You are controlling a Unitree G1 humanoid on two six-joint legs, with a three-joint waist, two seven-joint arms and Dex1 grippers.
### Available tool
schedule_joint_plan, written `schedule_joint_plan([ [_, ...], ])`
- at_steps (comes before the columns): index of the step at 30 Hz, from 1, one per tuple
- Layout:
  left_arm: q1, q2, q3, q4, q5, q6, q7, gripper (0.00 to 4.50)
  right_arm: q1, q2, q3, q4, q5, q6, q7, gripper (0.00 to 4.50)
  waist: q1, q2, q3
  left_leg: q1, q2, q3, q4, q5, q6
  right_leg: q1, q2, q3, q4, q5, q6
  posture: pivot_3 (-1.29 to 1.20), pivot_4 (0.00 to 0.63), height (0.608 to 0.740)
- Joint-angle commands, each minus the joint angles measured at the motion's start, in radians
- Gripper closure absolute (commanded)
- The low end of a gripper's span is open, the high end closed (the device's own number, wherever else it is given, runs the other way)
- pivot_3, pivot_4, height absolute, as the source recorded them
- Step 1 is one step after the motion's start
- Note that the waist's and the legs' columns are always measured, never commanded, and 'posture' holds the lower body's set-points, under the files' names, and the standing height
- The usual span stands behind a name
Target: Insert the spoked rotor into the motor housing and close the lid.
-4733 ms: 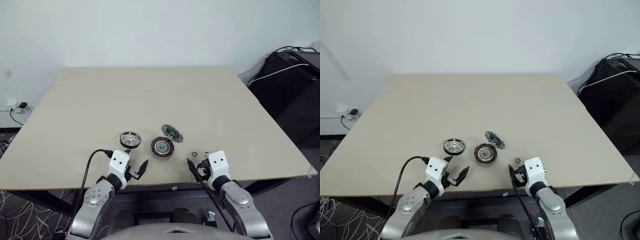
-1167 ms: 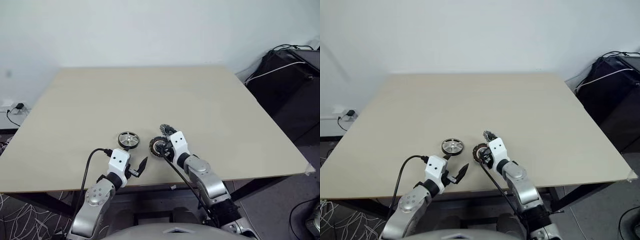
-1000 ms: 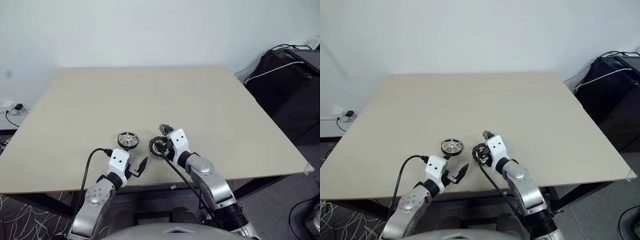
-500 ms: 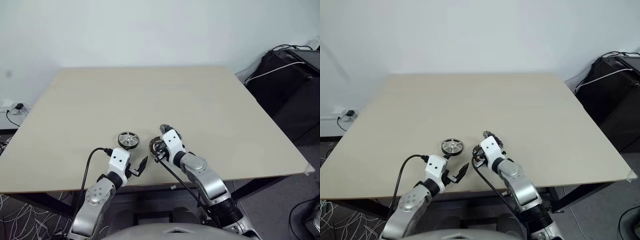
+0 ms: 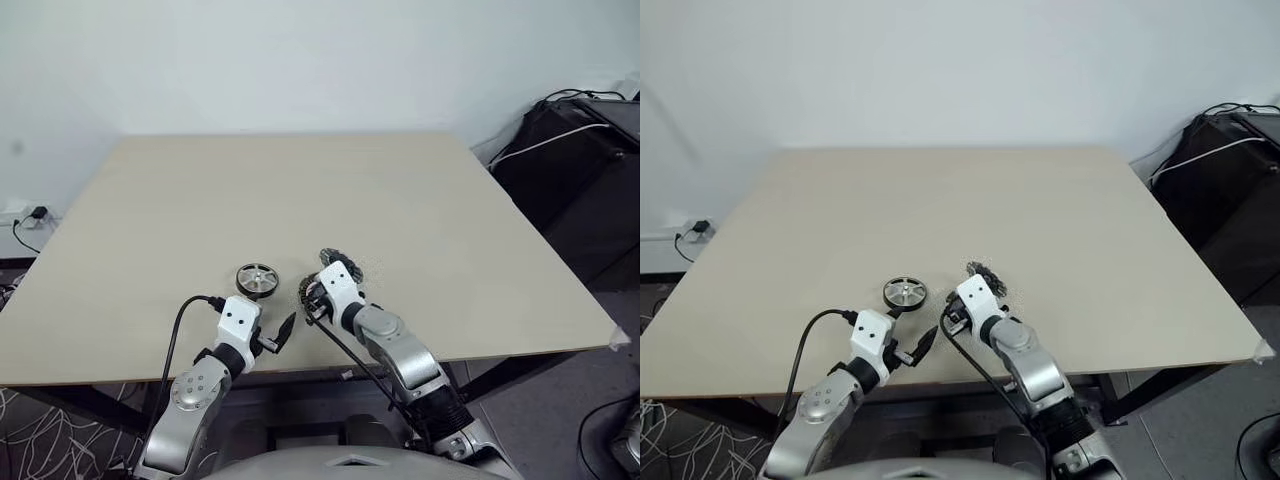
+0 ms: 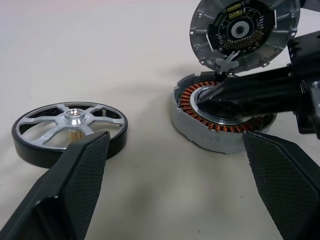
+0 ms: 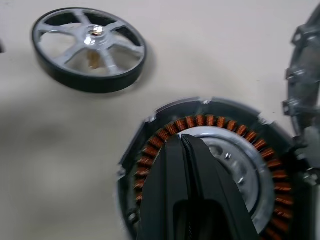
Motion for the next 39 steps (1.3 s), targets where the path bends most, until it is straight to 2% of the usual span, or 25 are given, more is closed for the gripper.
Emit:
schedule_joint_plan([
  [1, -0.011, -0.005, 0.000, -0.024, 0.005, -0.025, 0.004, 0.00, -0.020, 0.000, -0.036, 0.015, -0.006, -0.022, -0.019, 4.46, 0.000, 0.000, 0.000, 0.000, 0.000, 0.000, 0.000, 0.000, 0.000, 0.000, 0.000, 0.000, 0.000, 0.000, 0.000, 0.00, 0.000, 0.740],
  [10, -0.011, -0.005, 0.002, -0.023, 0.003, -0.023, 0.004, 0.00, -0.002, -0.019, -0.068, -0.016, 0.007, -0.022, -0.012, 4.46, -0.001, 0.000, 0.000, 0.000, 0.000, 0.000, 0.000, 0.000, 0.000, 0.000, 0.000, 0.000, 0.000, 0.000, 0.000, 0.00, 0.000, 0.740],
  [26, -0.018, -0.004, 0.000, -0.016, 0.004, -0.024, 0.000, 0.00, 0.049, -0.019, -0.038, -0.197, 0.042, -0.038, 0.045, 4.46, -0.001, 0.000, 0.000, 0.000, 0.000, 0.000, 0.000, 0.000, 0.001, 0.000, 0.000, 0.000, 0.000, 0.000, 0.000, 0.00, 0.000, 0.740],
  [33, -0.018, -0.008, -0.001, -0.017, 0.006, -0.025, 0.005, 0.00, 0.054, -0.027, -0.024, -0.148, 0.034, -0.034, 0.054, 4.46, 0.000, 0.000, 0.000, 0.000, 0.000, 0.000, 0.000, 0.000, 0.000, 0.000, 0.000, 0.000, 0.000, 0.000, 0.000, 0.00, 0.000, 0.740],
  [36, -0.017, -0.029, 0.015, -0.014, 0.009, -0.039, 0.038, 0.00, 0.071, -0.039, -0.028, -0.132, 0.031, -0.042, 0.052, 4.46, 0.001, 0.000, 0.000, 0.000, 0.000, 0.000, 0.000, 0.000, 0.000, 0.000, 0.000, 0.000, 0.000, 0.000, 0.000, 0.00, 0.000, 0.740],
  [39, -0.030, -0.106, 0.097, 0.005, -0.005, -0.093, 0.154, 0.00, 0.107, -0.056, -0.048, -0.201, 0.058, -0.053, 0.070, 4.46, 0.004, 0.000, 0.000, -0.001, 0.000, 0.000, 0.000, 0.000, 0.001, 0.000, 0.000, 0.000, 0.000, 0.000, 0.000, 0.00, 0.000, 0.740],
])
